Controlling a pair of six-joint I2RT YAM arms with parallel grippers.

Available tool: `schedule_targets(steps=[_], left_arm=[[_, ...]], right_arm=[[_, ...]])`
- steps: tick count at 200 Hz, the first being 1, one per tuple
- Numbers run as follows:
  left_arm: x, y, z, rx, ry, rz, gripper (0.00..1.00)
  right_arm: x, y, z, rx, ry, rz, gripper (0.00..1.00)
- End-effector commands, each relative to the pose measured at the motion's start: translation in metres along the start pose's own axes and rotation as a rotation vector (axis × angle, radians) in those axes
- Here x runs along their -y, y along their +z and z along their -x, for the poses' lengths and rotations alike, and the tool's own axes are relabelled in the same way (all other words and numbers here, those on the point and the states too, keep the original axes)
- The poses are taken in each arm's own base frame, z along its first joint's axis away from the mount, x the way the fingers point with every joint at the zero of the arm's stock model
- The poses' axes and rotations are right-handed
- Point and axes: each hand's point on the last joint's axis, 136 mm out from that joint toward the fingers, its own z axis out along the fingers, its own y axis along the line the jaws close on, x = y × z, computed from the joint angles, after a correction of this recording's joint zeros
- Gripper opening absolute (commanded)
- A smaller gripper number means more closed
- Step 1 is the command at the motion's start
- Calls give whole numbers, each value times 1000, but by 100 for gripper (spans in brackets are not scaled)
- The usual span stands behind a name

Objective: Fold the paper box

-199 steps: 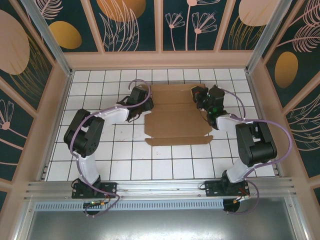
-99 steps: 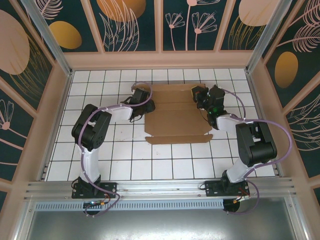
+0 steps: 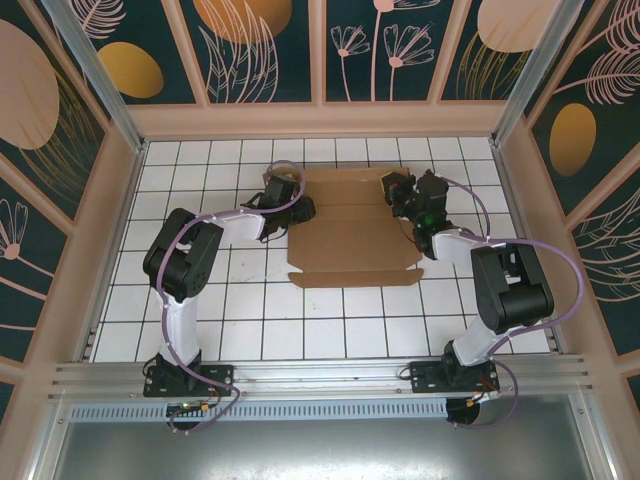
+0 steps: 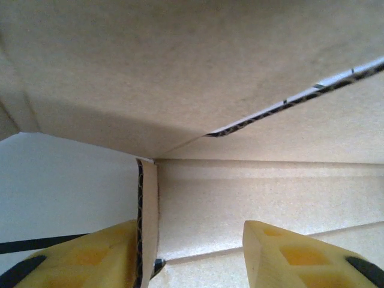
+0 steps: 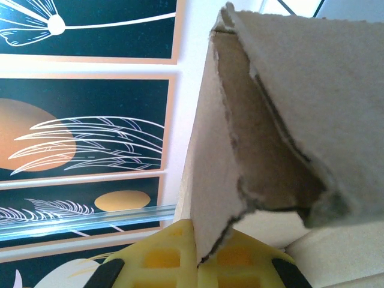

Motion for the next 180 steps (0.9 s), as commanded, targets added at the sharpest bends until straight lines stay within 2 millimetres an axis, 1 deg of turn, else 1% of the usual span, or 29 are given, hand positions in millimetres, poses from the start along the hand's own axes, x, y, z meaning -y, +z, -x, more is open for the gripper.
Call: schedule_targets(steps=[1,28,71,104,140,167,180], left_arm=[[19,-10,10,23,19,-87,46],[24,-5,4,-2,23,-110,46],[29,1,2,-21,36,-114,47],[26,9,-3,-44,34,-109,47],[25,18,-13,-80,36,-106,48],[16,26,-25,-118,35,-82,48],[12,23,-26,-116,38,-70,47]], right_arm=[[-8,6,-8,-24,-35,23,0],[-6,8,-9,-31,-37,17,0],[-1,9,-13,-44,-35,5,0],[2,9,-14,-47,-37,-1,0],[7,11,-16,-51,-34,-8,0],[10,10,-17,-51,-35,-14,0],[12,10,-16,-47,-36,-20,0]])
